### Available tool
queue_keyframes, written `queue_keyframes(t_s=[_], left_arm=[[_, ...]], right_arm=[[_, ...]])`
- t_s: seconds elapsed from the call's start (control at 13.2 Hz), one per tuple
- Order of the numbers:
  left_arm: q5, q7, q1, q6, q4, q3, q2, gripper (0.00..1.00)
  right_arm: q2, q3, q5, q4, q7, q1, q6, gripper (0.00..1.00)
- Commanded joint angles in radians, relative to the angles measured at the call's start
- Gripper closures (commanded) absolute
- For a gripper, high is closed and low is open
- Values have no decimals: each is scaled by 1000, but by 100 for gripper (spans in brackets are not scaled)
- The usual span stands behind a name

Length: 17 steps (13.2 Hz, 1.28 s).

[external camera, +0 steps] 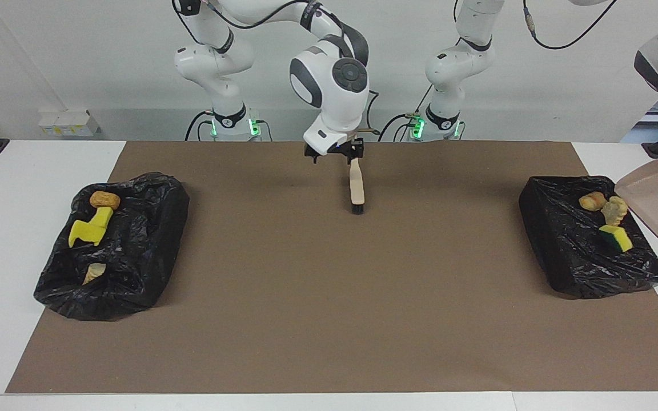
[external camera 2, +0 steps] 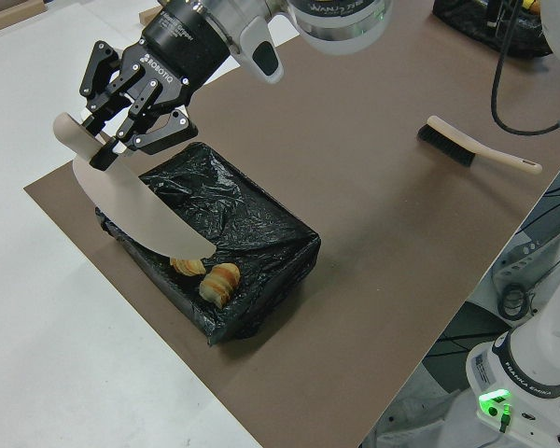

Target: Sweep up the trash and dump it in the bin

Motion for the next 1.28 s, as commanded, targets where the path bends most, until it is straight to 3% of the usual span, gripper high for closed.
queue_keyframes(t_s=[0.0, 0.38, 0.6, 0.83, 1.06, 1.21], left_arm=[[-64, -45, -87, -114, -15, 4, -33, 100], [-422, -278, -190, -246, -27, 4, -41, 100], [-576, -448, -257, -265, -56, 4, -41, 100], [-690, -734, -361, -260, -107, 4, -35, 100], [-812, -1079, -484, -224, -141, 4, -10, 100], [-881, -1279, -573, -188, -154, 4, 20, 100]], right_arm=[[-40, -2, -33, 36, -173, -114, -32, 0], [-55, -37, -36, 42, -262, -276, -20, 0], [-54, -169, -35, 74, -386, -235, -20, 0], [-54, -316, -20, 108, -440, -147, -34, 0], [-54, -353, -30, 147, -442, -127, -35, 0], [-83, -352, -15, 116, -442, -136, -19, 0]])
